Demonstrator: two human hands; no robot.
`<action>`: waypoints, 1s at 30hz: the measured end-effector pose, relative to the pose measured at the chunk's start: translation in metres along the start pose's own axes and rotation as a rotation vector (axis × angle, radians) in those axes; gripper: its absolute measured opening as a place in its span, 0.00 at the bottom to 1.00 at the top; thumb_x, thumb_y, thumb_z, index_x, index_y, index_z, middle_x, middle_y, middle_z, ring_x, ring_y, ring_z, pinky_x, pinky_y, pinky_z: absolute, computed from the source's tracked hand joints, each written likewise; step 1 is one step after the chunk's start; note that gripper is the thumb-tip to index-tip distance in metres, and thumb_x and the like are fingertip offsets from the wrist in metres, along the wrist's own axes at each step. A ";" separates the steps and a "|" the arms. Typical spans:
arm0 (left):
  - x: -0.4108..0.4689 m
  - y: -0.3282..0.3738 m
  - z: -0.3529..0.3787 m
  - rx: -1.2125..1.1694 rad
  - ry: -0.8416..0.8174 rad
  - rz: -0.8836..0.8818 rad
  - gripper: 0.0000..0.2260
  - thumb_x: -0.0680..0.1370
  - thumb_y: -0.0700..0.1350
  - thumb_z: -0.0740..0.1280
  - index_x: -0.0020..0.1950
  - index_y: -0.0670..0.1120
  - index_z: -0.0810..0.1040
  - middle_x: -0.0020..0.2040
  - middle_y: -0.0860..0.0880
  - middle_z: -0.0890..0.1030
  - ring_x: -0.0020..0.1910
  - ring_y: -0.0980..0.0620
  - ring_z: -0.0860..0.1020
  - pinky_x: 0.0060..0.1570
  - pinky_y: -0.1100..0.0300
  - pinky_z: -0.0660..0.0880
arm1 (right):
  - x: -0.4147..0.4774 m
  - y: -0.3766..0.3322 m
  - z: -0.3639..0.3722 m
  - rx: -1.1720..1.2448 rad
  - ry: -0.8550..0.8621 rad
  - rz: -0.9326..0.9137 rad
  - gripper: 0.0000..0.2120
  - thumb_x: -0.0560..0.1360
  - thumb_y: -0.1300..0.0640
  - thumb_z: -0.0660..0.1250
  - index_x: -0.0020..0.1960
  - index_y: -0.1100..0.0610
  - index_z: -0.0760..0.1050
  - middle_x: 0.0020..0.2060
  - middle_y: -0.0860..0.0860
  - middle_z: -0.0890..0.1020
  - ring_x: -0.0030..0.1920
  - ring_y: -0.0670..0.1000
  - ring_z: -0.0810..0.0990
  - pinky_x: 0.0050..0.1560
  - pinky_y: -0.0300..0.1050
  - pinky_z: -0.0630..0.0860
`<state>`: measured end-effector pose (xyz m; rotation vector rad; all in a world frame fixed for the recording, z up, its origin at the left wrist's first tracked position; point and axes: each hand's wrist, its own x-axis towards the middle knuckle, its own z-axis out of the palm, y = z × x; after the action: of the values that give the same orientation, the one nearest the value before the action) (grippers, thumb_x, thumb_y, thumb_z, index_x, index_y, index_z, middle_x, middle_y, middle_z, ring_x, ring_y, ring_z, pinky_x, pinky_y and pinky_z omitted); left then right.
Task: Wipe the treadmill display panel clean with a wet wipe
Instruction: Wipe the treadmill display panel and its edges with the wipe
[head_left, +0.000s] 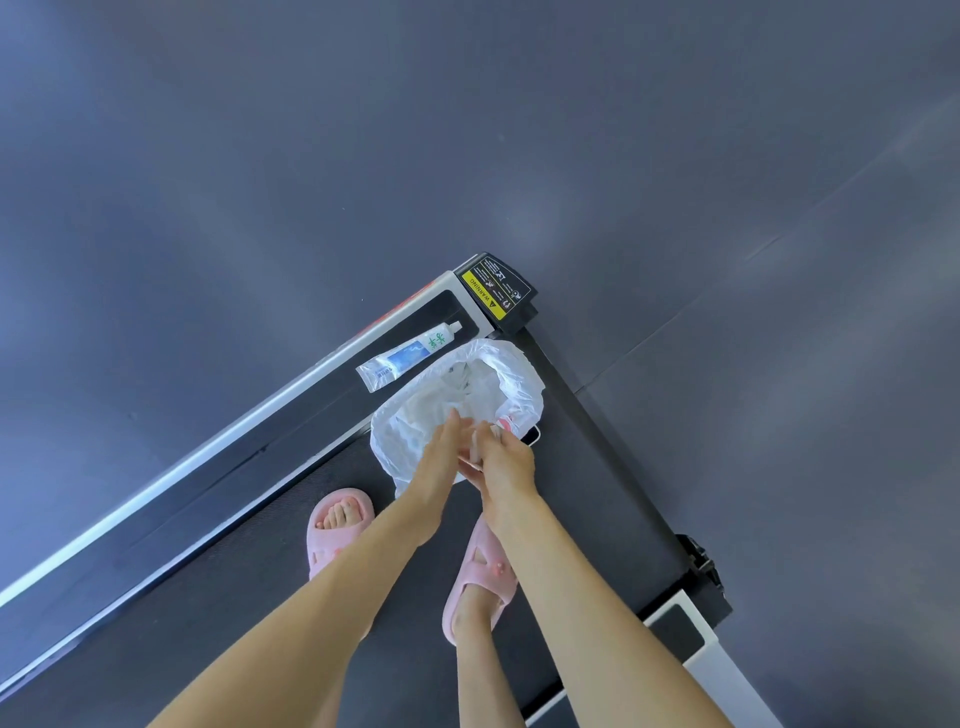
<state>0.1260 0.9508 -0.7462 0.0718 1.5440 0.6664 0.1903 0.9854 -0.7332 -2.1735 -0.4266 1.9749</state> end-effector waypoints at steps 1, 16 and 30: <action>-0.001 -0.001 -0.006 -0.055 0.026 0.000 0.25 0.80 0.64 0.46 0.61 0.55 0.77 0.65 0.56 0.71 0.68 0.56 0.65 0.68 0.56 0.56 | 0.006 -0.003 -0.006 0.068 0.061 -0.025 0.06 0.78 0.62 0.59 0.47 0.58 0.75 0.44 0.56 0.81 0.44 0.53 0.82 0.41 0.41 0.80; -0.013 0.008 -0.048 -0.099 0.107 0.019 0.25 0.82 0.59 0.44 0.63 0.48 0.74 0.52 0.46 0.80 0.52 0.50 0.78 0.59 0.52 0.71 | -0.018 -0.026 0.026 -0.525 0.110 -0.317 0.22 0.79 0.42 0.53 0.49 0.60 0.74 0.41 0.51 0.77 0.40 0.47 0.76 0.39 0.36 0.72; -0.013 -0.003 -0.056 -0.134 0.151 0.031 0.24 0.82 0.60 0.44 0.66 0.49 0.70 0.49 0.45 0.81 0.50 0.51 0.79 0.57 0.53 0.72 | -0.011 -0.019 0.043 -0.479 0.126 -0.380 0.16 0.82 0.56 0.51 0.57 0.58 0.76 0.56 0.55 0.78 0.56 0.54 0.76 0.61 0.50 0.74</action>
<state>0.0763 0.9228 -0.7395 -0.0564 1.6408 0.8133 0.1448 0.9965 -0.7213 -2.2291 -1.2951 1.6382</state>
